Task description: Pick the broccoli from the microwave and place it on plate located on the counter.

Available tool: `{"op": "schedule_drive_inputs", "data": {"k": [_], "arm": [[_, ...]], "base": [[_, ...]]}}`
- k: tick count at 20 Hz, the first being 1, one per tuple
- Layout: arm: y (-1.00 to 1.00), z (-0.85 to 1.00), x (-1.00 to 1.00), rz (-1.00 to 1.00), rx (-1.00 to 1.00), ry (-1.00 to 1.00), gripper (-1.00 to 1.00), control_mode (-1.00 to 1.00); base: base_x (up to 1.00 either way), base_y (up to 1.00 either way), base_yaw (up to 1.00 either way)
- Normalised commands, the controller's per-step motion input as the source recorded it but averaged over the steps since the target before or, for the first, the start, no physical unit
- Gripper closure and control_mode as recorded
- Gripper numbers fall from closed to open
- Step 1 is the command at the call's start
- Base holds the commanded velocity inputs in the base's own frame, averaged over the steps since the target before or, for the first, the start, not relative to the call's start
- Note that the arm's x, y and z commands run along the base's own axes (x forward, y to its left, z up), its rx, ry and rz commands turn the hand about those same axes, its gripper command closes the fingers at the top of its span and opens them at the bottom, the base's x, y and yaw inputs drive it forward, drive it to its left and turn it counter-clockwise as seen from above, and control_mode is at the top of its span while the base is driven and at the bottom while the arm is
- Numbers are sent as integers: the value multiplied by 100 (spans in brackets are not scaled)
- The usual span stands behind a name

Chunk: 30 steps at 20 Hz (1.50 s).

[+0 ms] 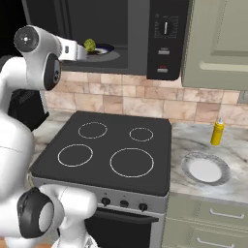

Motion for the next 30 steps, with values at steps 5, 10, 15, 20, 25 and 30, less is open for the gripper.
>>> {"op": "schedule_drive_inputs", "data": {"k": [5, 10, 15, 20, 25, 30], "arm": [[25, -12, 70, 0, -1, 13, -100, -100], [1, -3, 66, 3, 0, 17, -100, -100], [0, -6, 61, 0, 0, 1, -100, -100], [0, -29, 55, 0, 0, 0, -100, -100], [7, -22, 71, 0, 0, 1, -100, -100], [15, -17, 62, 0, 0, 5, -100, -100]], "base": [[0, 0, 0], [0, 0, 0], [0, 0, 0], [0, 0, 0], [0, 0, 0], [0, 0, 0]]}}
